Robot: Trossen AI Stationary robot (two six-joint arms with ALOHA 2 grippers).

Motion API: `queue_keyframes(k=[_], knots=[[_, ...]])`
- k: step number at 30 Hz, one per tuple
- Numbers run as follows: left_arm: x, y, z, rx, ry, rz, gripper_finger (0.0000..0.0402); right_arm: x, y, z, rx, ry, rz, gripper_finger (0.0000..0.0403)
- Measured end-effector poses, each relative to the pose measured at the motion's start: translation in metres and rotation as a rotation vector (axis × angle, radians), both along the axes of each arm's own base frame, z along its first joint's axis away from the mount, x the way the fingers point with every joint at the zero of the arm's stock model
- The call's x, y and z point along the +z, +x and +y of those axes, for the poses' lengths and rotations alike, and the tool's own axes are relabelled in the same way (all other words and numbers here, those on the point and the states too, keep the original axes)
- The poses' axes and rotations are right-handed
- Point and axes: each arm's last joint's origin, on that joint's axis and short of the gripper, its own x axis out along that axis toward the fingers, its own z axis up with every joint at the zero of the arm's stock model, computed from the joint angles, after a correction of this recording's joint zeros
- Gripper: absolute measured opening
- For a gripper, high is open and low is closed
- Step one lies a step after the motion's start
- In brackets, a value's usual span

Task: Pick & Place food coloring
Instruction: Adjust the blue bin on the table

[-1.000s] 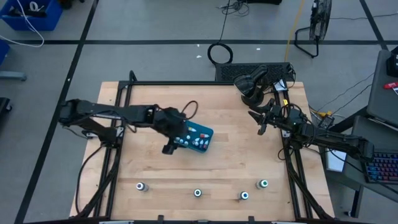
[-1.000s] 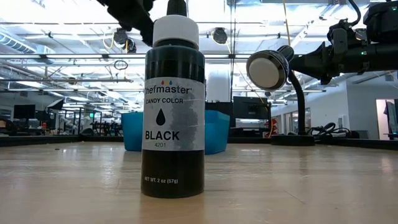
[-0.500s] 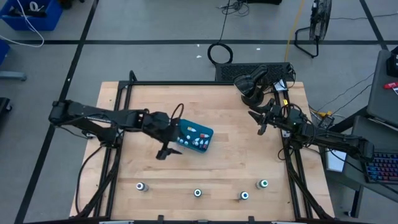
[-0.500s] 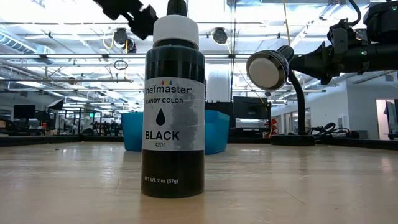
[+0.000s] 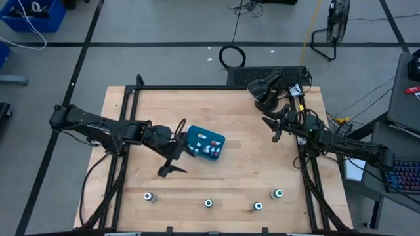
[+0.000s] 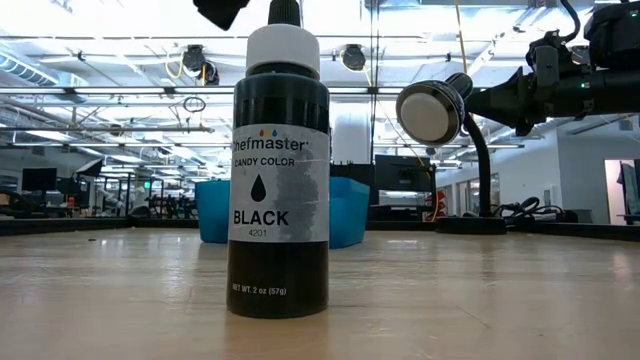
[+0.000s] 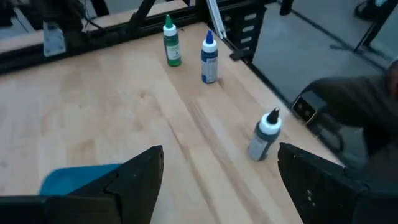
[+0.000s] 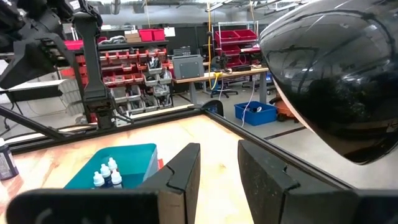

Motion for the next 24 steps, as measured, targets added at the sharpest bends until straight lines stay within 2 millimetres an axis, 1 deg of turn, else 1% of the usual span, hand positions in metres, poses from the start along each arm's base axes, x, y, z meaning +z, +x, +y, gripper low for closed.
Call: queue_keyframes(k=[2, 5, 7, 12, 15, 18, 21, 24], knots=[[0.0, 0.0, -0.001, 0.025, -0.046, 0.026, 0.0313, 0.0, 0.0, 0.0, 0.0, 0.0, 0.0, 0.01], [-0.006, 0.003, -0.002, 0.064, -0.08, 0.073, 0.0308, 0.0, 0.0, 0.0, 0.0, 0.0, 0.0, 0.01], [-0.009, 0.002, -0.001, 0.08, -0.068, 0.105, 0.0306, 0.0, 0.0, 0.0, 0.0, 0.0, 0.0, 0.01], [-0.014, 0.005, 0.0, 0.119, -0.046, 0.119, 0.0304, 0.0, 0.0, 0.0, 0.0, 0.0, 0.001, 0.01], [-0.01, 0.007, 0.0, 0.141, -0.036, 0.076, 0.0309, 0.0, 0.0, 0.0, 0.0, 0.0, 0.0, 0.01], [-0.008, 0.01, 0.005, 0.227, 0.016, 0.021, 0.0316, 0.0, 0.0, 0.0, 0.0, 0.0, 0.0, 0.01], [-0.007, 0.011, 0.008, 0.314, 0.038, 0.002, 0.0319, 0.0, 0.0, 0.0, 0.0, 0.0, 0.0, 0.01], [-0.008, 0.011, 0.009, 0.333, 0.097, -0.001, 0.0316, 0.0, 0.0, 0.0, 0.0, 0.0, 0.0, 0.01]])
